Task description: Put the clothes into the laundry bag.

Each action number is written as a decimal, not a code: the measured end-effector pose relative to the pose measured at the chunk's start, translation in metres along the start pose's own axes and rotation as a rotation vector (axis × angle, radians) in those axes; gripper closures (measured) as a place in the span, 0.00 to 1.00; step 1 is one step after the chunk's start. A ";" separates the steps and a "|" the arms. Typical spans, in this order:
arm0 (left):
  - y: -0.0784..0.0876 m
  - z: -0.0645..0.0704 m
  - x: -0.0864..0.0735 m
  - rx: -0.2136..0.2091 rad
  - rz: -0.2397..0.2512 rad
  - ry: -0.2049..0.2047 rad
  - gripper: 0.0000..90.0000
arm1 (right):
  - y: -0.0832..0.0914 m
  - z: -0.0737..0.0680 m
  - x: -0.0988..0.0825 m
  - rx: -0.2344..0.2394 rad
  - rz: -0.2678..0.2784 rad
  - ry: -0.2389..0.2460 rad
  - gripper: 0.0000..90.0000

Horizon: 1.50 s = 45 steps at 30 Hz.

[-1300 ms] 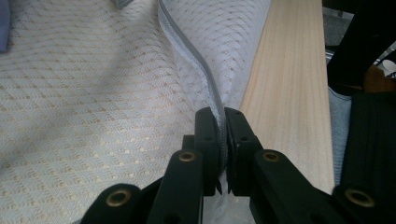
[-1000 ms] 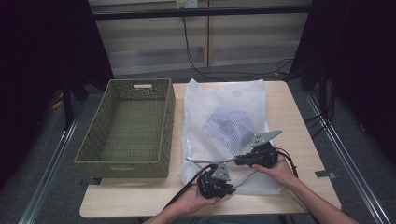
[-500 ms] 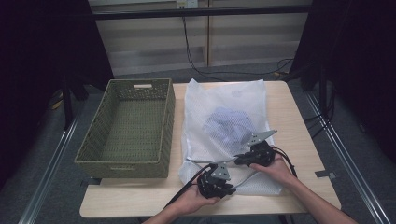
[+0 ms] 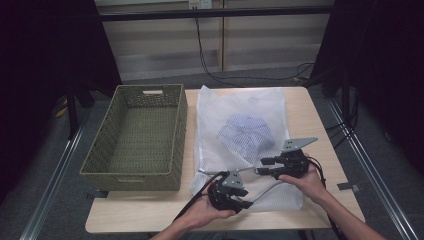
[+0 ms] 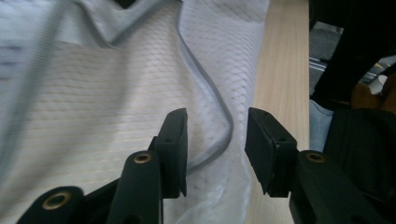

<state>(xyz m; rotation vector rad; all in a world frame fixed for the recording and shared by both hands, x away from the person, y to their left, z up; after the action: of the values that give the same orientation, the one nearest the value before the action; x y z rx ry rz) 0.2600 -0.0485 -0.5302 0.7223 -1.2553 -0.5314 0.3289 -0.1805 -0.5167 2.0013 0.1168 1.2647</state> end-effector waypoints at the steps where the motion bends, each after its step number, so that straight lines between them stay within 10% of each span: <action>1: 0.004 -0.003 -0.001 0.013 -0.003 0.001 0.64 | 0.005 -0.001 -0.002 0.006 0.007 -0.006 0.60; 14: 0.050 -0.041 -0.050 0.193 -0.003 0.131 0.75 | 0.040 0.003 -0.050 -0.062 -0.049 -0.078 0.90; 27: 0.035 -0.050 -0.072 0.214 -0.083 0.150 0.75 | 0.021 0.019 -0.072 -0.143 -0.210 -0.061 0.98; 45: 0.063 -0.046 -0.105 0.279 -0.113 0.194 0.72 | 0.034 0.030 -0.082 -0.233 -0.236 -0.089 0.98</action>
<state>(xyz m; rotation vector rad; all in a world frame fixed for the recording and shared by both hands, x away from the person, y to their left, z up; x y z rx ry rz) 0.2781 0.0783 -0.5588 1.0585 -1.1221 -0.3705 0.3011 -0.2575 -0.5628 1.7824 0.1503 0.9909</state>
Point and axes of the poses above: each handheld gripper's, and its own axes: y roughly backward along the jaws, x roughly out of its top, z roughly to its right, the point moved 9 cm from there along -y, roughly forward along the jaws, and after that the axes turned 6 degrees about -z, right-handed, at the moved point
